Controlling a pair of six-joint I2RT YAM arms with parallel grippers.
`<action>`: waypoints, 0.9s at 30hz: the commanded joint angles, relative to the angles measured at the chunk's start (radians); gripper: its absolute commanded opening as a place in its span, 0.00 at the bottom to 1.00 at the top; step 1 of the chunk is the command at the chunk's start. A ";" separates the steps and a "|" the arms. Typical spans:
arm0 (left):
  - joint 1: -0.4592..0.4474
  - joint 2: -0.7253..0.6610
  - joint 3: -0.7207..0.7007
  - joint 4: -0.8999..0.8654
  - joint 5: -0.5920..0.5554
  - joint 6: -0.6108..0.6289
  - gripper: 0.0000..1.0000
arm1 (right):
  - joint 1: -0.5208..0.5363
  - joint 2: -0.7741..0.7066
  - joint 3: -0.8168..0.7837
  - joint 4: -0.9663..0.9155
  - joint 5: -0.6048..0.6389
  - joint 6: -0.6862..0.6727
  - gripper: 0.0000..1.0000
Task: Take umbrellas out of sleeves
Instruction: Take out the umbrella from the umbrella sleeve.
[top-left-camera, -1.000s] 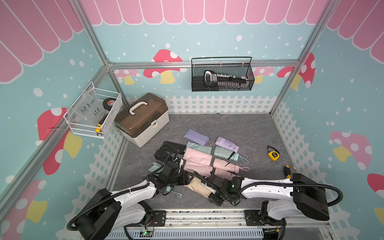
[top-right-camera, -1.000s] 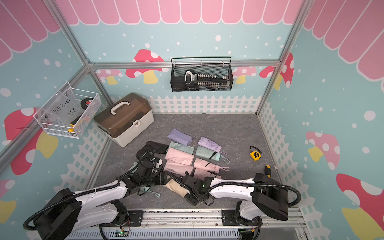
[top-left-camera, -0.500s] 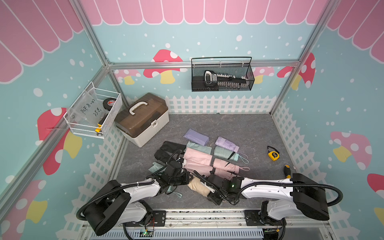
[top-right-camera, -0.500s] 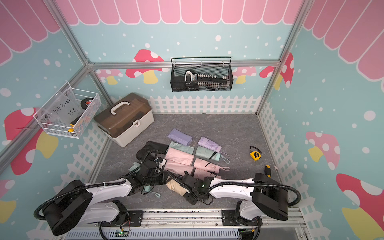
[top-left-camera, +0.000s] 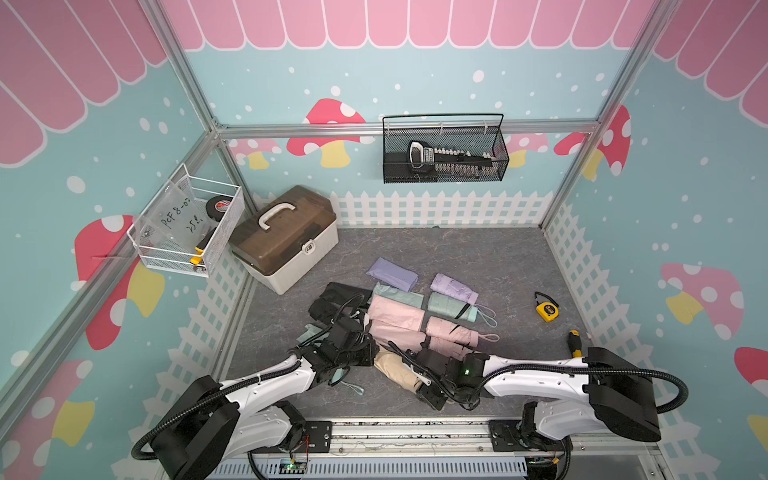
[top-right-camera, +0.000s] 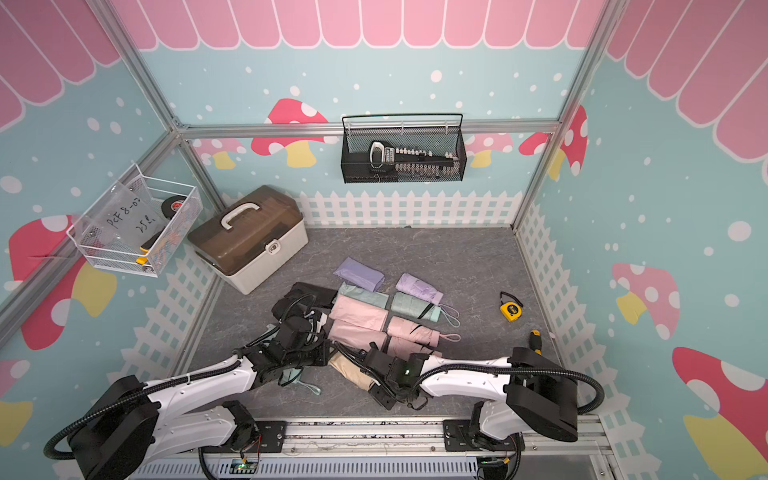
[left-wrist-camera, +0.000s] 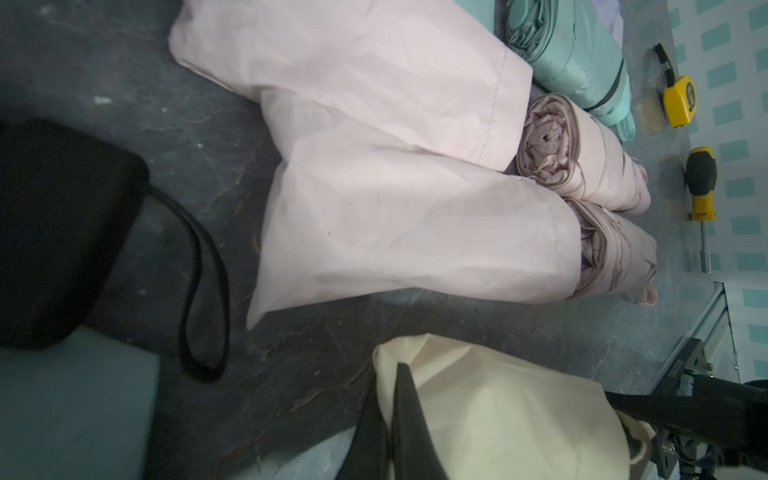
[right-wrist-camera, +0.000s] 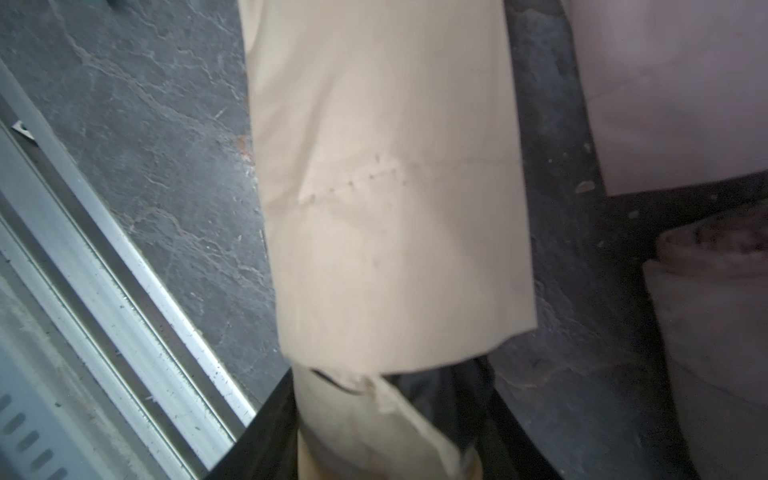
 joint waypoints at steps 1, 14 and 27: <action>0.002 -0.019 0.019 -0.029 -0.043 0.019 0.00 | 0.005 -0.018 -0.020 -0.034 0.021 0.015 0.38; 0.009 -0.020 0.023 -0.038 -0.053 0.026 0.00 | 0.005 -0.008 -0.007 -0.065 0.033 0.042 0.39; 0.038 -0.035 0.043 -0.075 -0.061 0.049 0.00 | 0.005 0.022 0.030 -0.181 -0.080 0.038 0.40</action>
